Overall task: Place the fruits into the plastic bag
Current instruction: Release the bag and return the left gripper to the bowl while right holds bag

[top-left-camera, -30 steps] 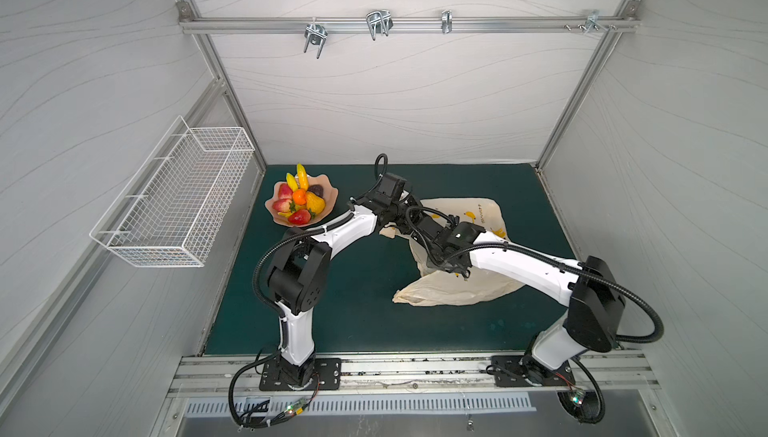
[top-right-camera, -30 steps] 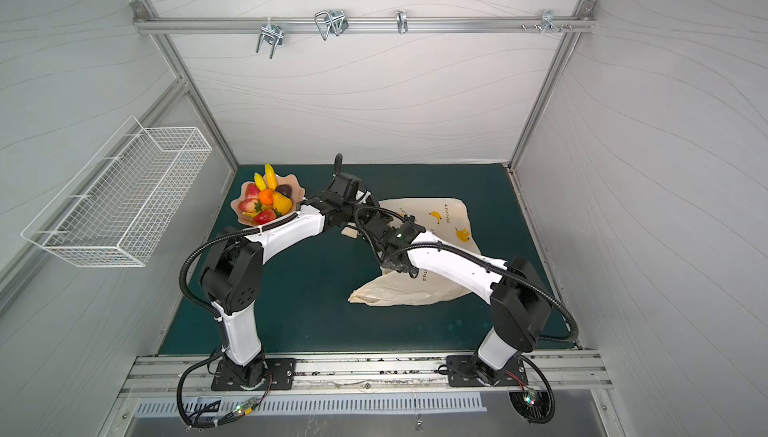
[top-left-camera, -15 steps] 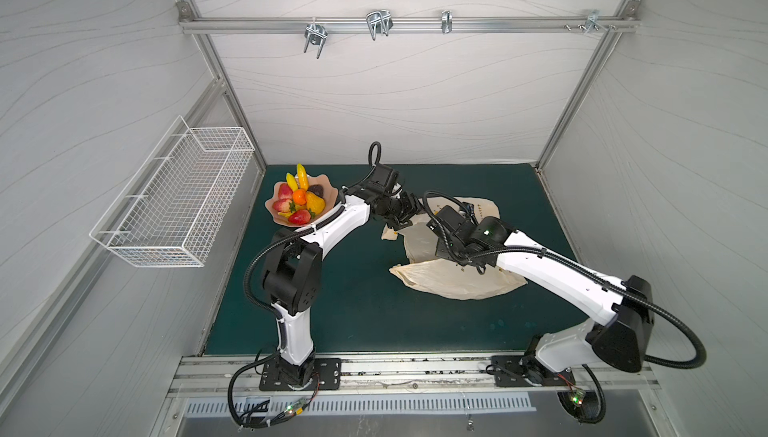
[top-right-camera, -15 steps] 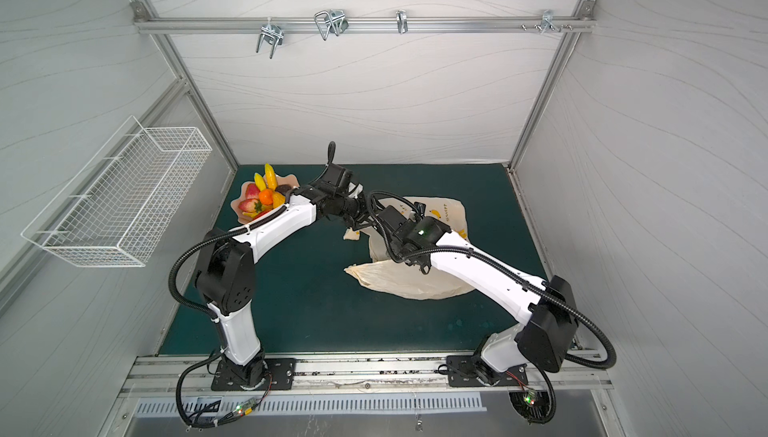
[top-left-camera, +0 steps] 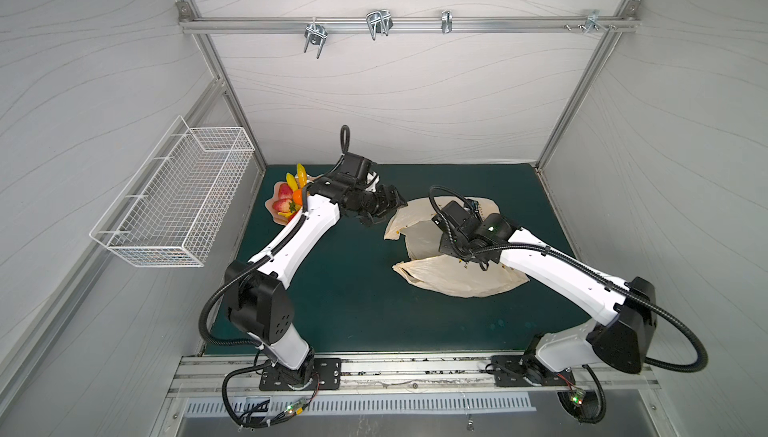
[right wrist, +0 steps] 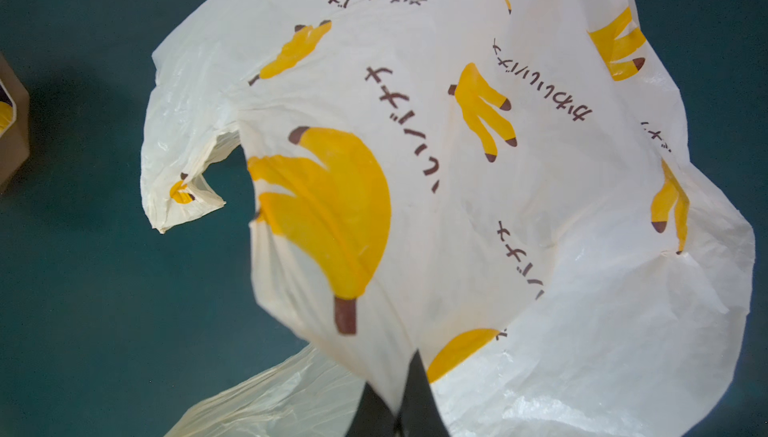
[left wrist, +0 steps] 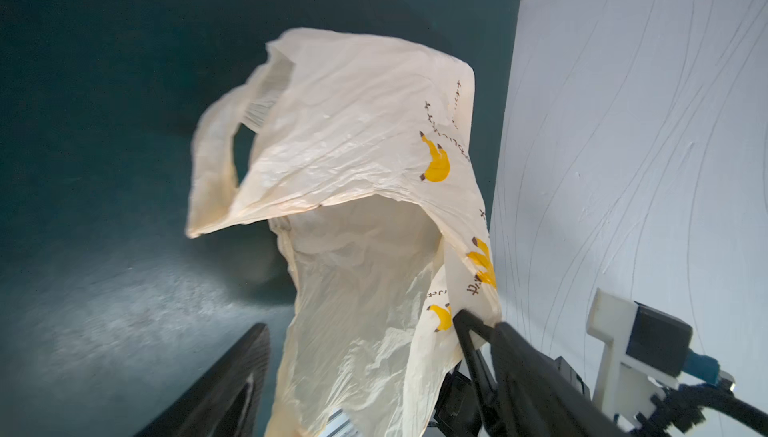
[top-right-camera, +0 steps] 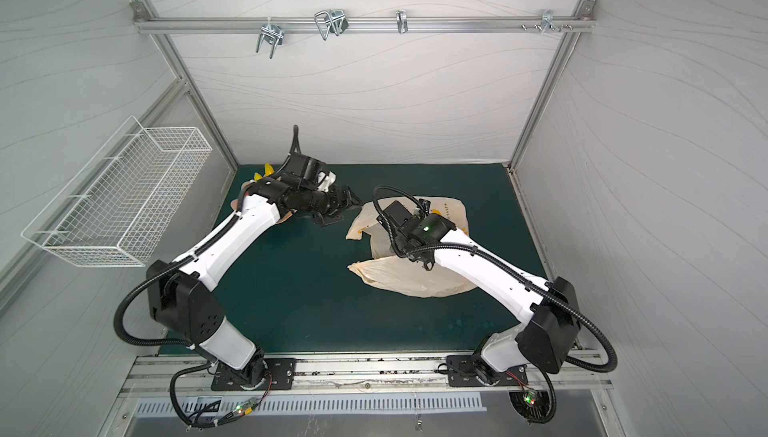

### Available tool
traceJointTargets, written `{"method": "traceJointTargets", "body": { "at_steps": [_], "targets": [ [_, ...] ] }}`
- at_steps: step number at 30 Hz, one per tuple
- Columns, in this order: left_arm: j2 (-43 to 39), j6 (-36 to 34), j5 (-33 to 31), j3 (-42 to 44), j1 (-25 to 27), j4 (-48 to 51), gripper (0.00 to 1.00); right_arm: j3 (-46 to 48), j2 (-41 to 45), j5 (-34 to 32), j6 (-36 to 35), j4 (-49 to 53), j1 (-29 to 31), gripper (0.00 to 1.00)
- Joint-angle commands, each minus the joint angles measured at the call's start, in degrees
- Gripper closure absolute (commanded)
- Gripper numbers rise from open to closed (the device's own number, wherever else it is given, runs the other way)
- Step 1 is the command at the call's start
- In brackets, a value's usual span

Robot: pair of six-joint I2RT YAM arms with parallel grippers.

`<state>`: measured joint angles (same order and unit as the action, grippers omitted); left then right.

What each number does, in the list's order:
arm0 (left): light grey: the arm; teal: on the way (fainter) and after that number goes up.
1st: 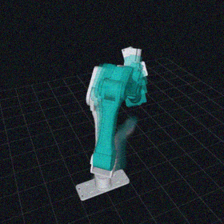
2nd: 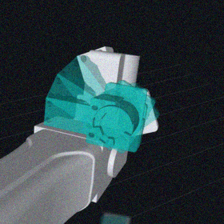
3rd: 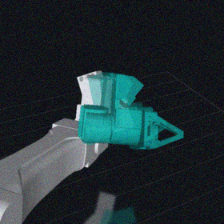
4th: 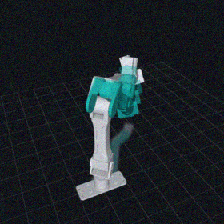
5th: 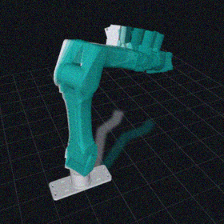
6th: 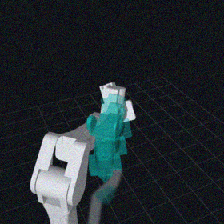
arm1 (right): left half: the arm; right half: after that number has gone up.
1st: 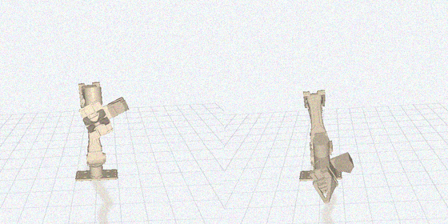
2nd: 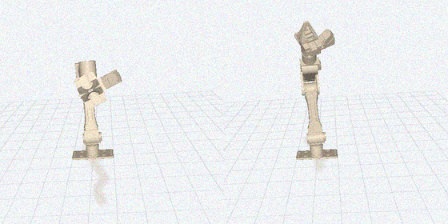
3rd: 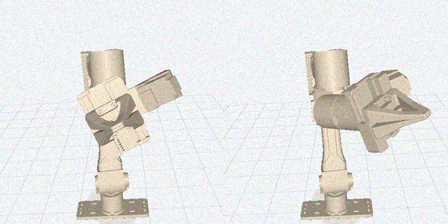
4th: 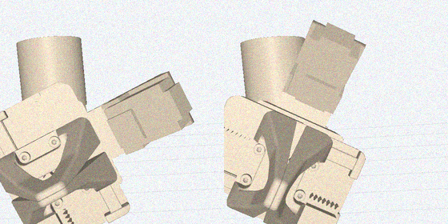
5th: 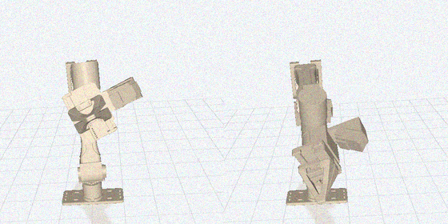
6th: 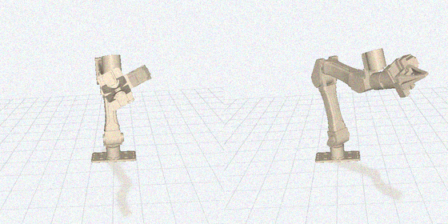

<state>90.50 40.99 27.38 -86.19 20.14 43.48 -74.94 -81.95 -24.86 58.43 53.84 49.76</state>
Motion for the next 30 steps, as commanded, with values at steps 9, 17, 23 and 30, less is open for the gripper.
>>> {"method": "traceJointTargets", "body": {
  "at_steps": [9,17,23,30],
  "targets": [
    [-5.65,-3.36,-2.67,9.98,-19.56,2.5,0.2,-2.04,-0.39,1.98,-2.49,-1.27,-0.78,1.0],
    [-3.39,-2.28,-2.6,13.88,-27.09,-2.0,0.27,-2.37,-1.43,4.13,-3.48,-2.37,-0.82,1.0],
    [-0.46,1.04,-6.29,16.67,-29.07,-7.46,0.3,-2.5,-1.71,5.78,-4.36,-3.38,-0.83,1.0],
    [1.0,9.6,-9.05,22.21,-30.24,-17.44,0.33,-2.07,-1.25,7.66,-6.04,-4.49,-0.96,1.0]
  ]
}}
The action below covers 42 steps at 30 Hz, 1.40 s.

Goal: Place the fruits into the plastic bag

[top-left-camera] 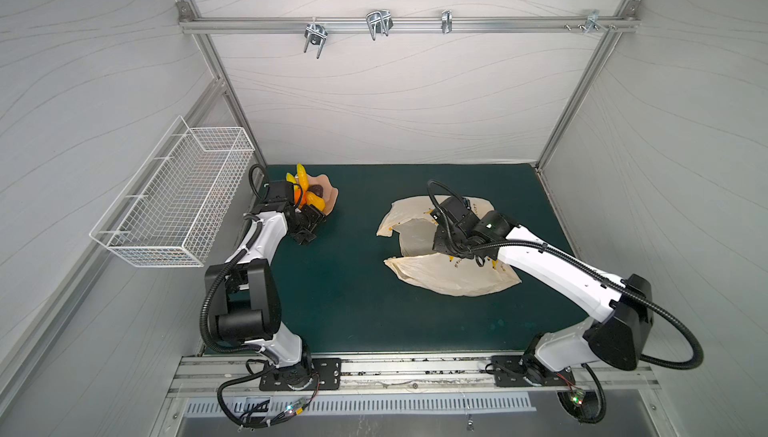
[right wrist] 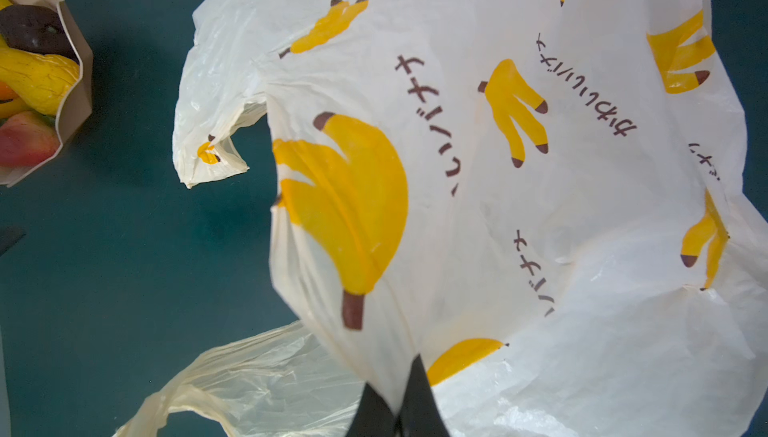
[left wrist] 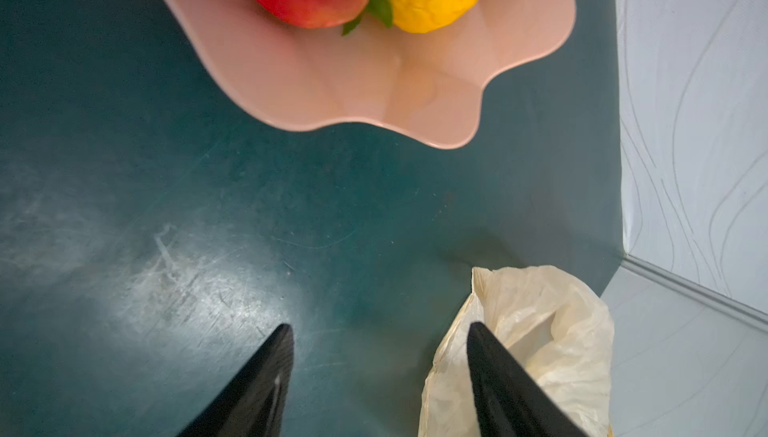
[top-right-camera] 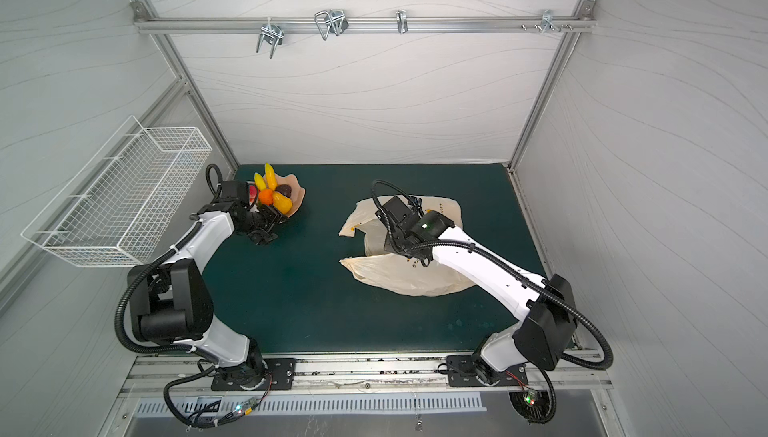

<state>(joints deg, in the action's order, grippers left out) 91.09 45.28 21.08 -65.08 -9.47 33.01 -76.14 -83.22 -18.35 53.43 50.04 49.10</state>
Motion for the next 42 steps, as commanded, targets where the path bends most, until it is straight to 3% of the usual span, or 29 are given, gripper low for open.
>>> {"method": "traceJointTargets", "body": {
  "at_steps": [1,16,23,42],
  "targets": [
    [0.31,6.49,-3.28,2.08,-0.65,-8.55,0.33,-0.88,-0.01,1.52,-1.28,-0.78,-0.49,1.0],
    [-0.06,20.31,-13.18,13.67,-2.34,-28.86,0.37,-1.54,-0.63,6.6,-8.05,-2.32,-3.34,1.0],
    [0.96,23.32,-12.78,14.36,-3.71,-35.31,0.38,-1.56,-0.32,6.54,-10.04,-2.02,-3.78,1.0],
    [8.27,27.81,-11.04,11.24,-5.26,-39.46,0.39,-0.85,-0.16,7.8,-11.67,-2.34,-5.59,1.0]
  ]
}}
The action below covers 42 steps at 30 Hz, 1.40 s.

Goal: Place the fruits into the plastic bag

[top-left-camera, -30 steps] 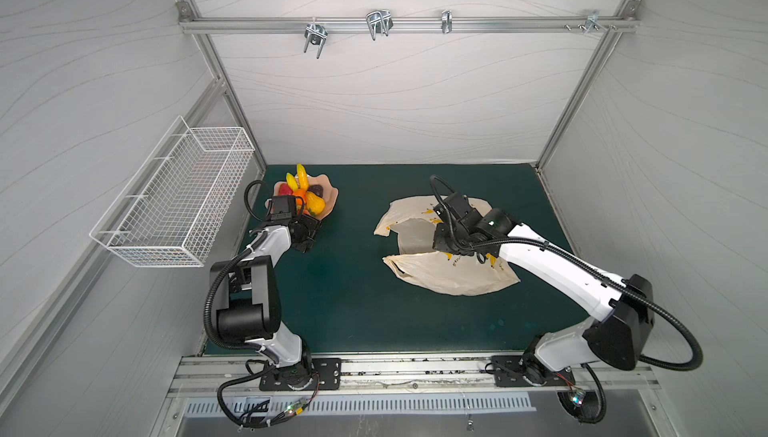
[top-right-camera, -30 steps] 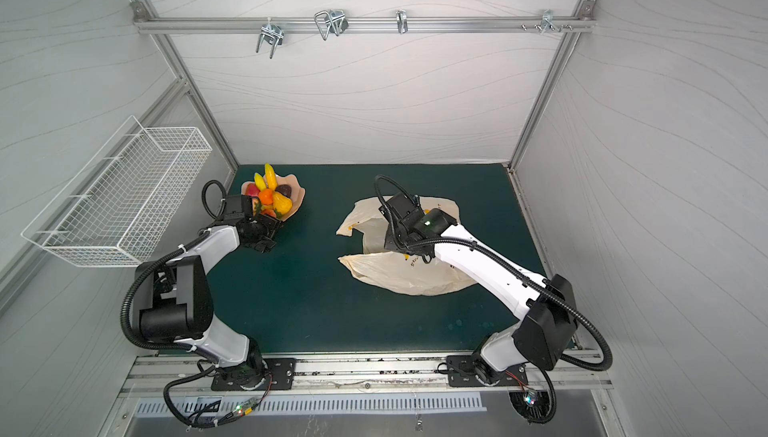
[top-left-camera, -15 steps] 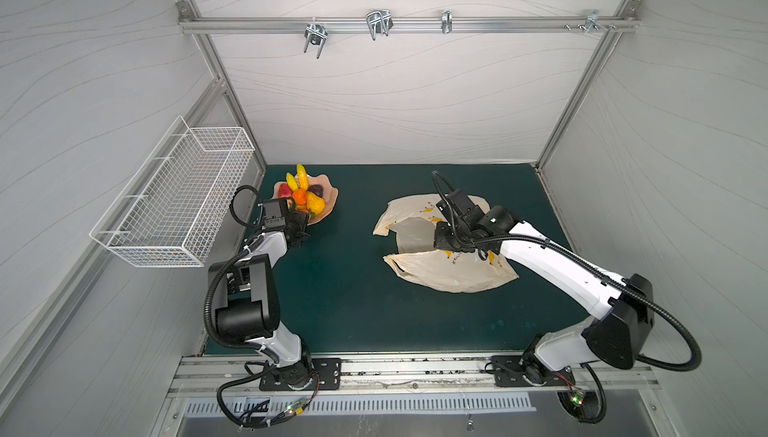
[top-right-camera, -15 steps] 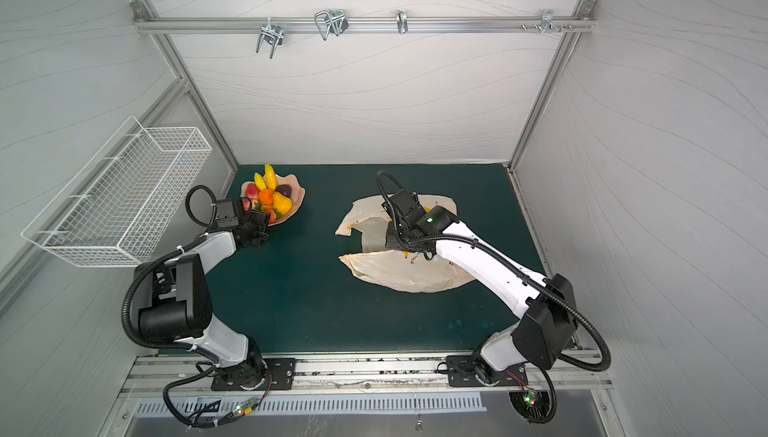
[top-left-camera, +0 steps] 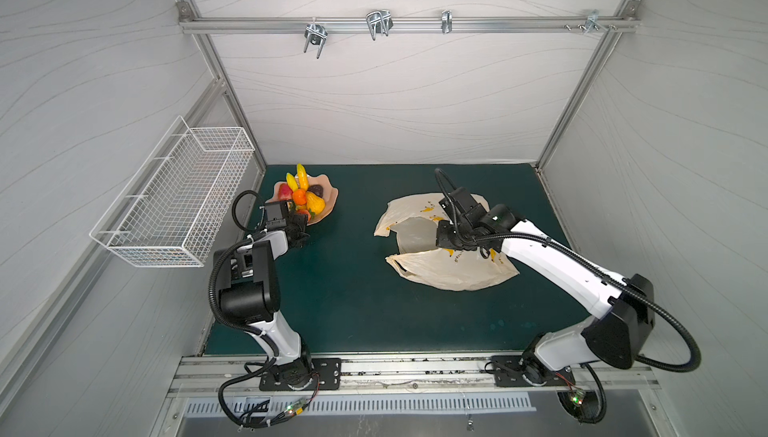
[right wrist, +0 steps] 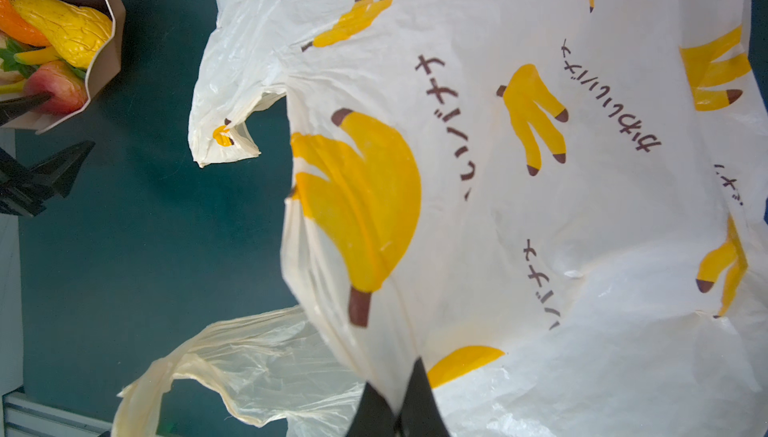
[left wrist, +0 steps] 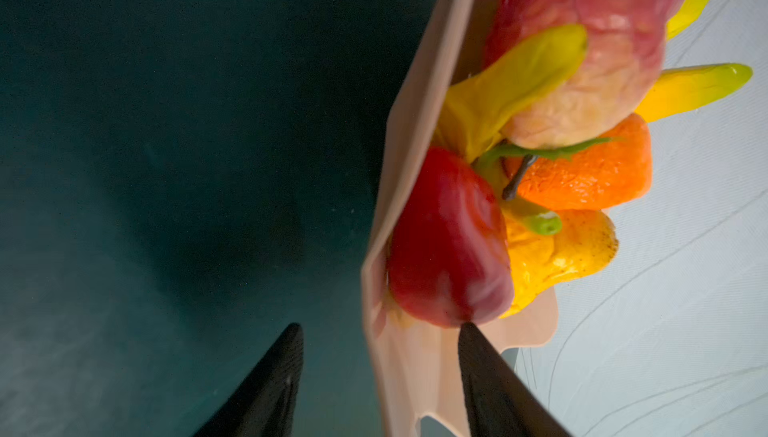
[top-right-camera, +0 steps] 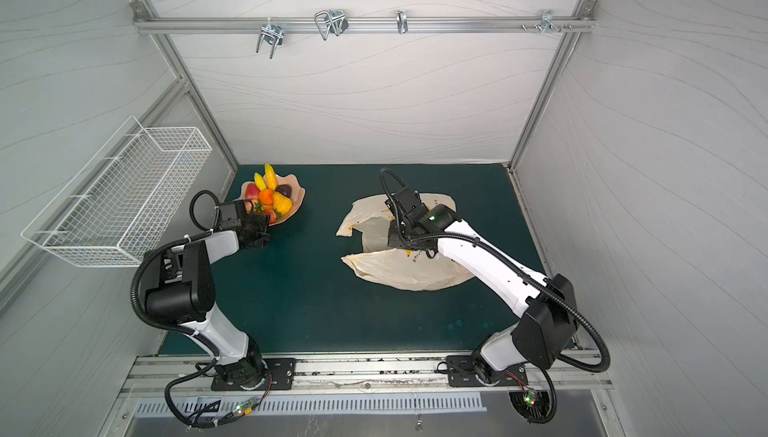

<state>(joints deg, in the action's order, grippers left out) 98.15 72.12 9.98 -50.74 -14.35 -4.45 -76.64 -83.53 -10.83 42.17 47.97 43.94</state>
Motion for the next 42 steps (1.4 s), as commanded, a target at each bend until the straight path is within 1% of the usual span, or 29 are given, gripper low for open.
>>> {"method": "traceJointTargets", "body": {
  "at_steps": [1,10,15,27,37,42],
  "targets": [
    [1.42,0.8,0.17,-3.4,-0.49,-1.72,0.4,-0.27,0.22,0.16,-0.51,-0.33,-0.42,1.0],
    [5.02,-0.57,2.13,-6.54,-0.78,-0.52,0.55,0.31,0.76,-0.03,-0.44,-0.68,-0.63,1.0],
    [5.53,-0.75,2.94,-6.81,-0.94,-0.09,0.67,0.23,0.69,0.02,-0.27,-0.59,-0.72,1.0],
    [5.56,-2.33,5.55,-6.32,-0.93,0.43,0.87,-0.13,0.3,0.1,-0.41,-0.68,-0.73,1.0],
    [4.52,-3.84,8.15,-4.22,-0.91,0.14,0.99,-0.09,0.2,0.24,-0.42,-0.77,-0.74,1.0],
    [3.43,-4.51,10.0,-2.57,-0.84,0.12,1.0,-0.31,0.42,-0.06,-0.42,-0.04,-0.71,1.0]
  ]
}}
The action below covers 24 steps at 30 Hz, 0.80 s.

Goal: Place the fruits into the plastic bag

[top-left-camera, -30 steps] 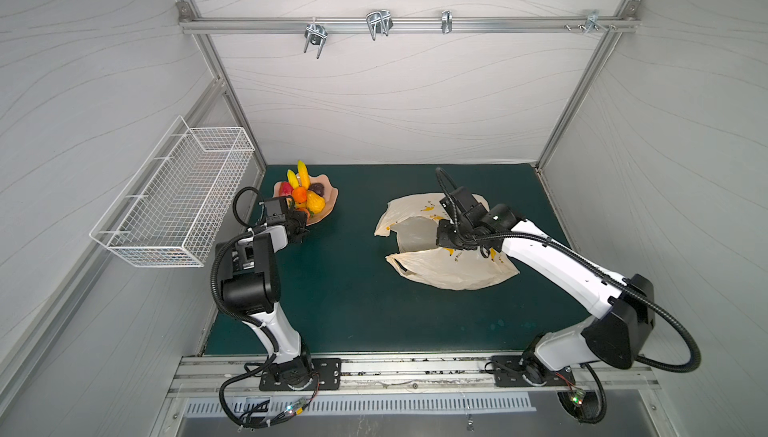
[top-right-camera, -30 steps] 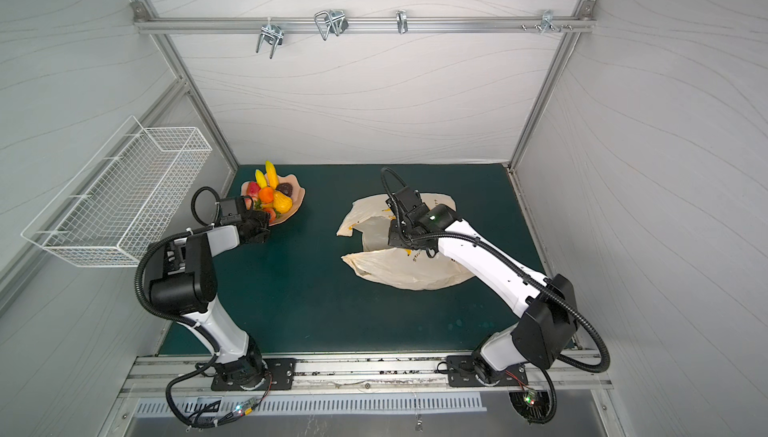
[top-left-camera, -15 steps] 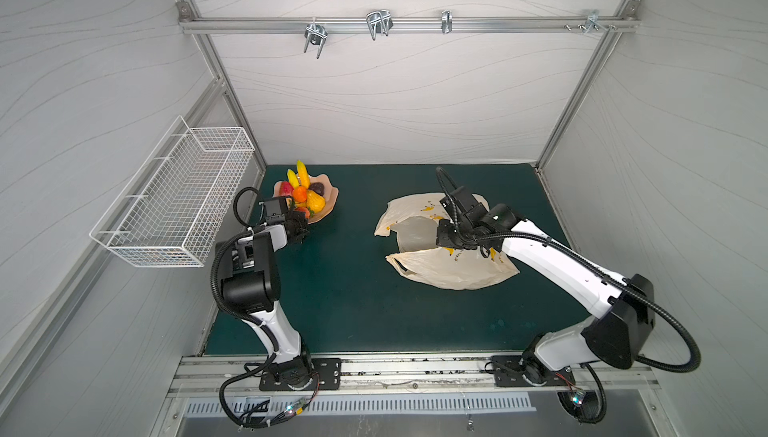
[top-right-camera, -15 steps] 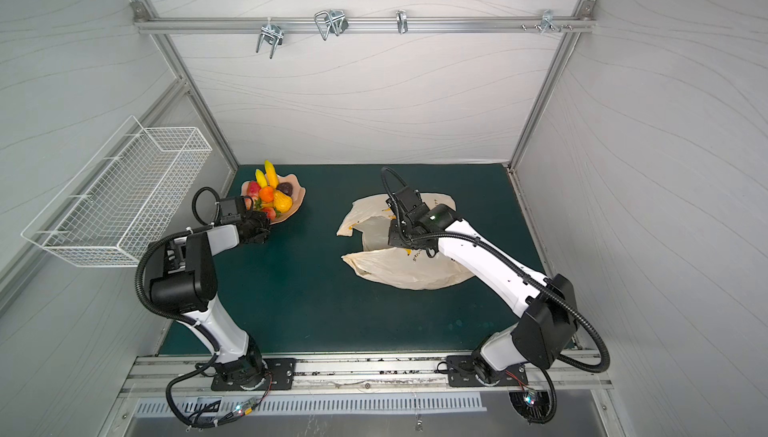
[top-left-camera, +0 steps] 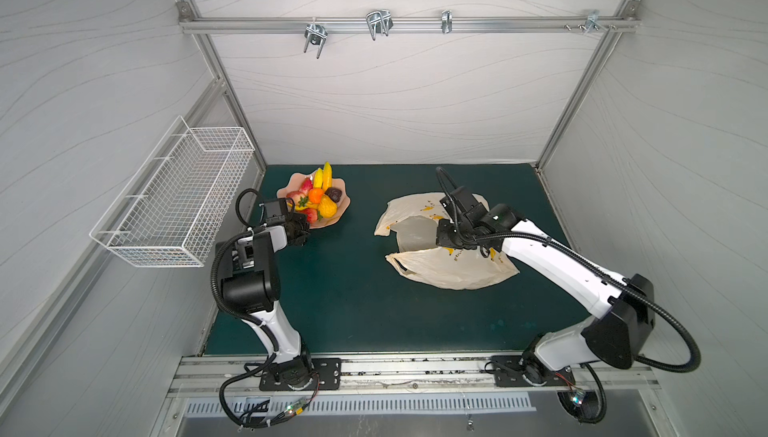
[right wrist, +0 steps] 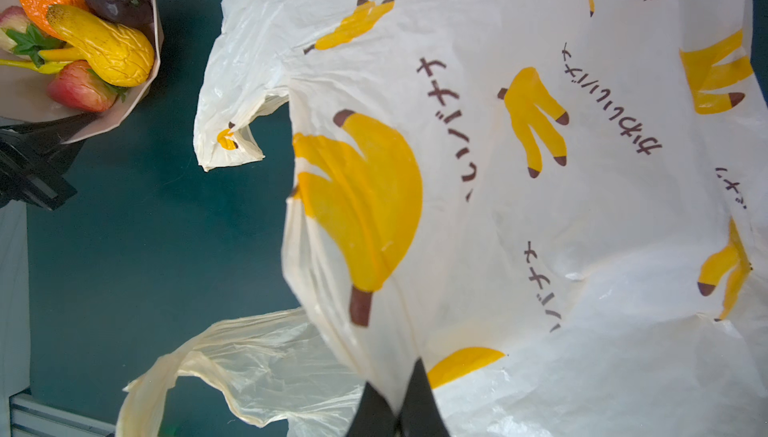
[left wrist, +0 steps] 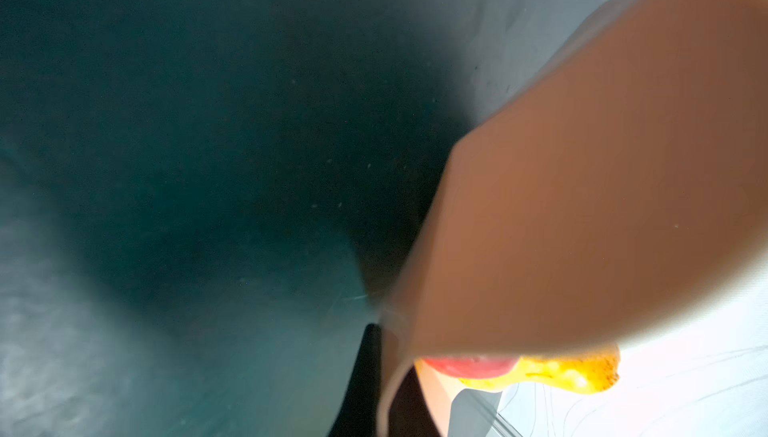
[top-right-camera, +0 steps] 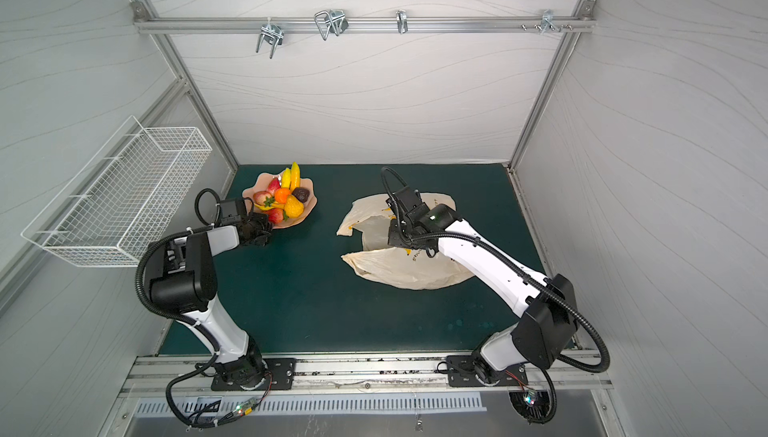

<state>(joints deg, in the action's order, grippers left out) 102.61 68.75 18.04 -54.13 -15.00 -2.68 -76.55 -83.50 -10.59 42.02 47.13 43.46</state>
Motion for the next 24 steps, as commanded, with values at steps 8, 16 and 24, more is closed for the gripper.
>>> {"method": "traceJointTargets", "body": {
  "at_steps": [8,16,24],
  "targets": [
    [-4.48,-5.1,5.28,4.08,1.74,0.94,1.0,-0.18,1.22,-0.89,0.06,2.43,-1.33,1.0],
    [-10.13,-6.87,6.26,9.32,6.29,4.11,1.0,-0.89,3.04,-3.47,-2.03,4.85,-2.65,1.0],
    [-18.93,-7.95,7.6,15.14,7.62,9.05,1.0,1.57,5.09,-3.91,0.5,5.07,-2.67,1.0]
  ]
}}
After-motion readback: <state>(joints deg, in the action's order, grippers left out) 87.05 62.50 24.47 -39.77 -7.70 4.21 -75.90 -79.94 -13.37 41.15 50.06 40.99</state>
